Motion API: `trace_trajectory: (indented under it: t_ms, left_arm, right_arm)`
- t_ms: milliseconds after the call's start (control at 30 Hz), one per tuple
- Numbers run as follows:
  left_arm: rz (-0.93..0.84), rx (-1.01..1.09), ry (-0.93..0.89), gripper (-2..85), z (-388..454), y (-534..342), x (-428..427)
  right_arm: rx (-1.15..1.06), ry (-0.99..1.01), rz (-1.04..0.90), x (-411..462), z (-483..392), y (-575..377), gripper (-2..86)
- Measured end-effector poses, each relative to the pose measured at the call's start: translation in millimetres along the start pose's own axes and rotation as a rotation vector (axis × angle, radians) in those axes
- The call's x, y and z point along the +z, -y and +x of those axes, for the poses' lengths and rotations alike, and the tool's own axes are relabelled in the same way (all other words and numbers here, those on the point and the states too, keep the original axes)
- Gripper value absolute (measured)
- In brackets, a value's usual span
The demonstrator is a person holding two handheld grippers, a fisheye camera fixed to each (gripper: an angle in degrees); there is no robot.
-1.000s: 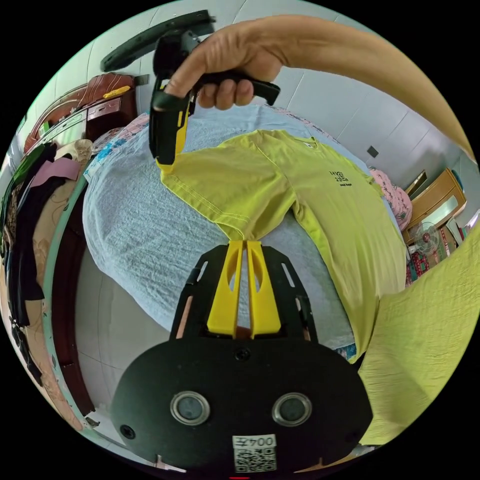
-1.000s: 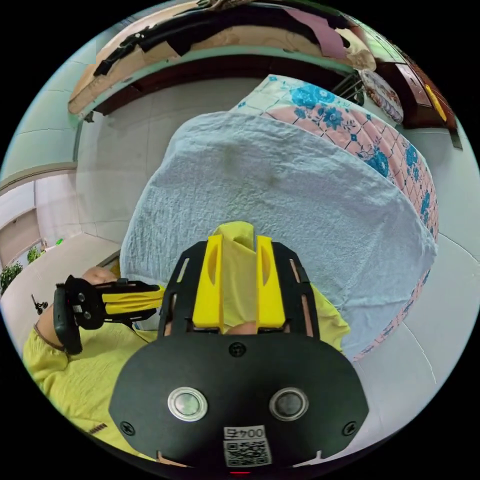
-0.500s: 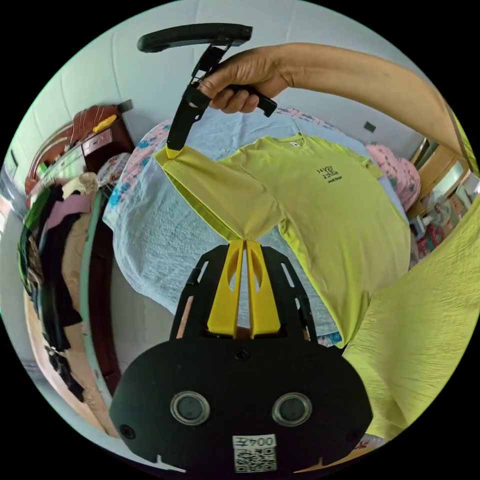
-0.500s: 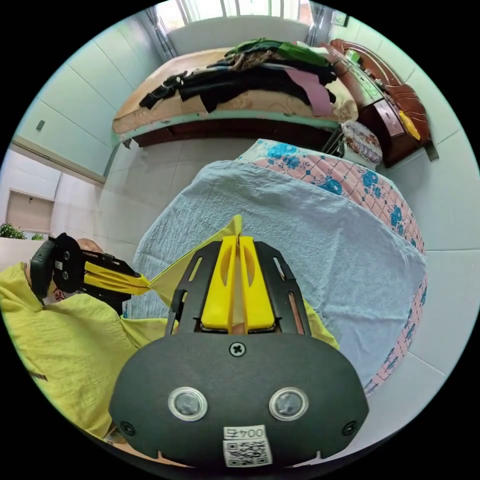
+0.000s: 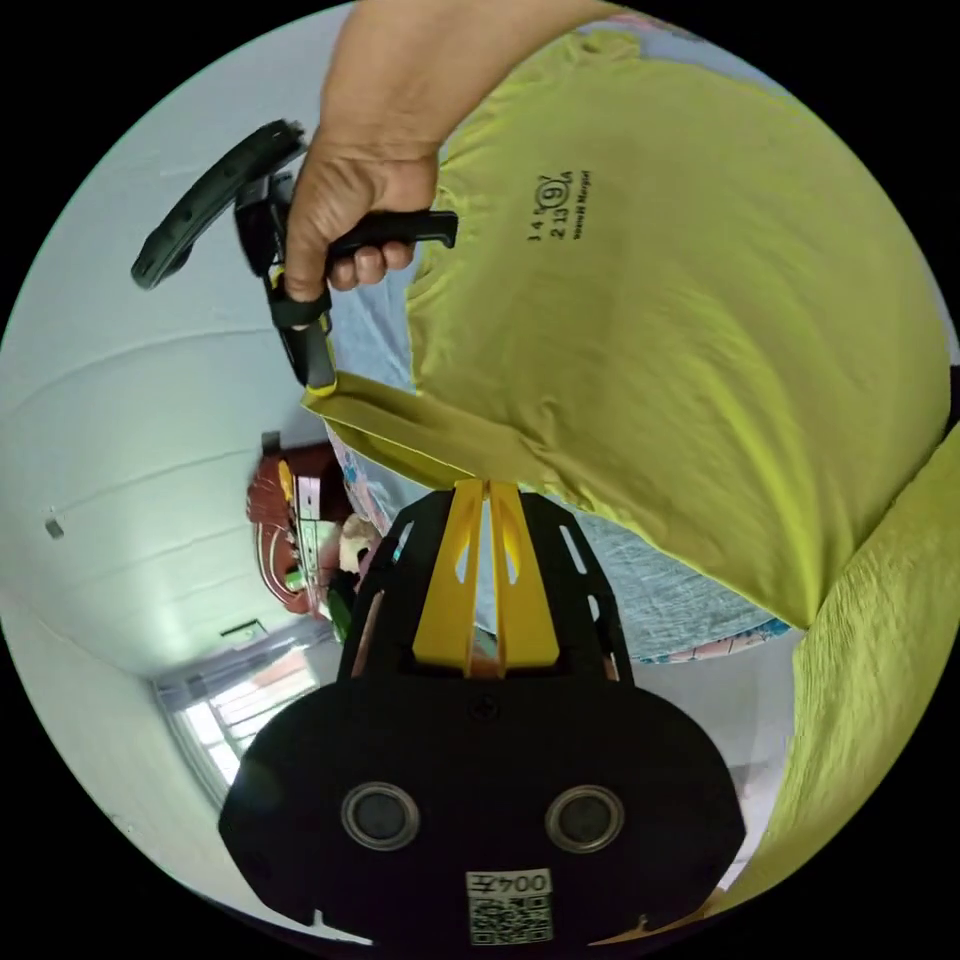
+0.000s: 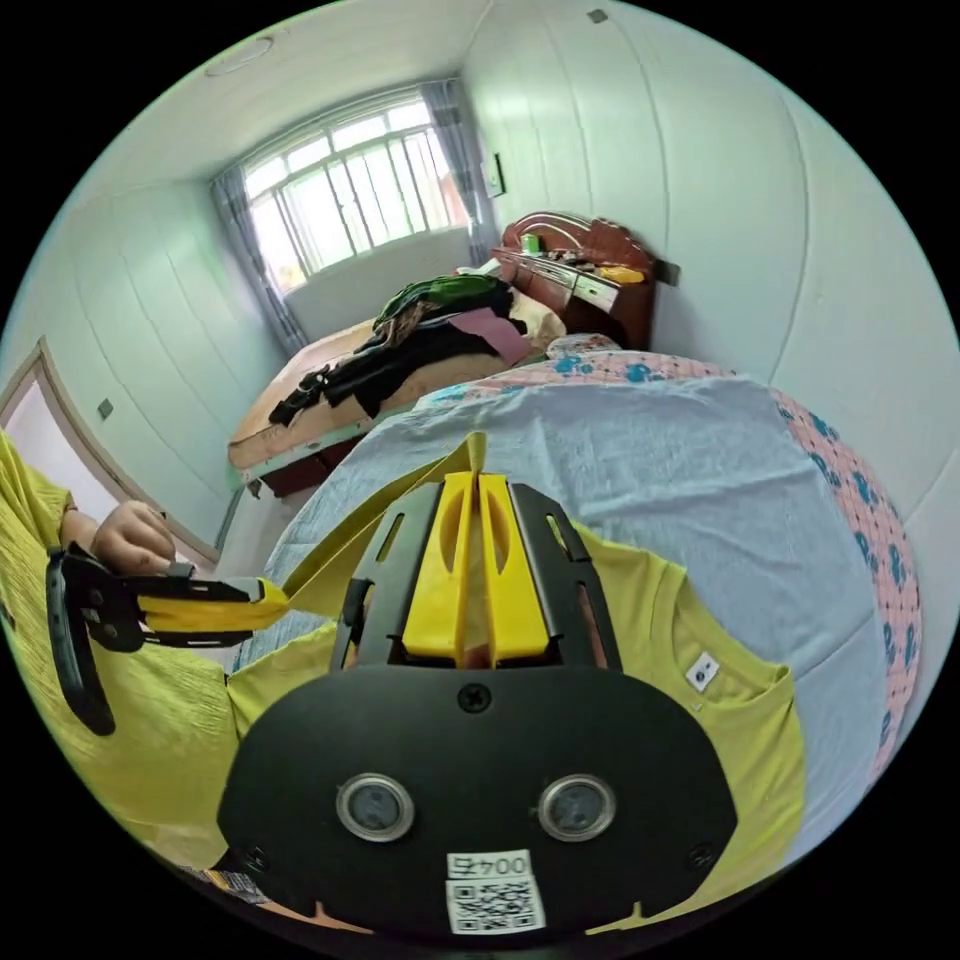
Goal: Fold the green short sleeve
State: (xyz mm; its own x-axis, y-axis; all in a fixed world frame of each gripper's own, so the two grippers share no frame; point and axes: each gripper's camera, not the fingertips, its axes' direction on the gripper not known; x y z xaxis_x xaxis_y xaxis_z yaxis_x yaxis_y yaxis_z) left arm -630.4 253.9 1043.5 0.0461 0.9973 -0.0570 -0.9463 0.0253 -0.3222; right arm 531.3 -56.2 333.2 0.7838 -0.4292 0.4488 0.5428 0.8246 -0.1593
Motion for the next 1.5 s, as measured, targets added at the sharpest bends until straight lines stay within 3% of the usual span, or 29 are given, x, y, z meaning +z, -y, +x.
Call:
trace_trajectory:
  t_ms: [167, 400, 567, 667, 767, 1067, 1267, 1500]
  left_arm:
    - [-0.016, 0.140, -0.028, 1.4, 54.9, 78.0, -9.0]
    - [0.099, 0.090, -0.167, 1.2, 81.5, 95.4, -24.7]
    - [0.282, -0.368, -0.429, 1.3, 46.2, 27.3, -8.0]
    - [0.297, -0.672, -0.547, 1.2, 29.5, -29.6, 31.3]
    - [0.265, -0.837, -0.600, 1.6, 23.5, -64.3, 64.7]
    - [0.291, -0.784, -0.563, 1.9, 39.8, -63.3, 85.7]
    - [0.333, -0.715, -0.570, 2.4, 55.6, -59.2, 85.4]
    - [0.328, -0.627, -0.487, 1.8, 82.5, -60.0, 81.0]
  right_arm:
    - [0.230, -0.031, -0.003, -24.4, 62.8, -85.9, 6.0]
    - [0.552, -0.135, -0.039, -67.5, 113.9, -169.5, 10.0]
    - [0.570, -0.039, -0.091, -71.9, 77.1, -192.2, 9.1]
    - [0.512, 0.009, -0.125, -51.2, 39.6, -198.3, 9.2]
    - [0.458, -0.018, -0.152, -30.3, 13.5, -198.1, 9.7]
    - [0.337, -0.125, -0.253, 2.1, -6.4, -184.6, 7.4]
    - [0.309, -0.190, -0.249, 6.9, -8.6, -173.5, 1.4]
    - [0.249, -0.204, -0.254, -3.7, -19.0, -170.6, 0.0]
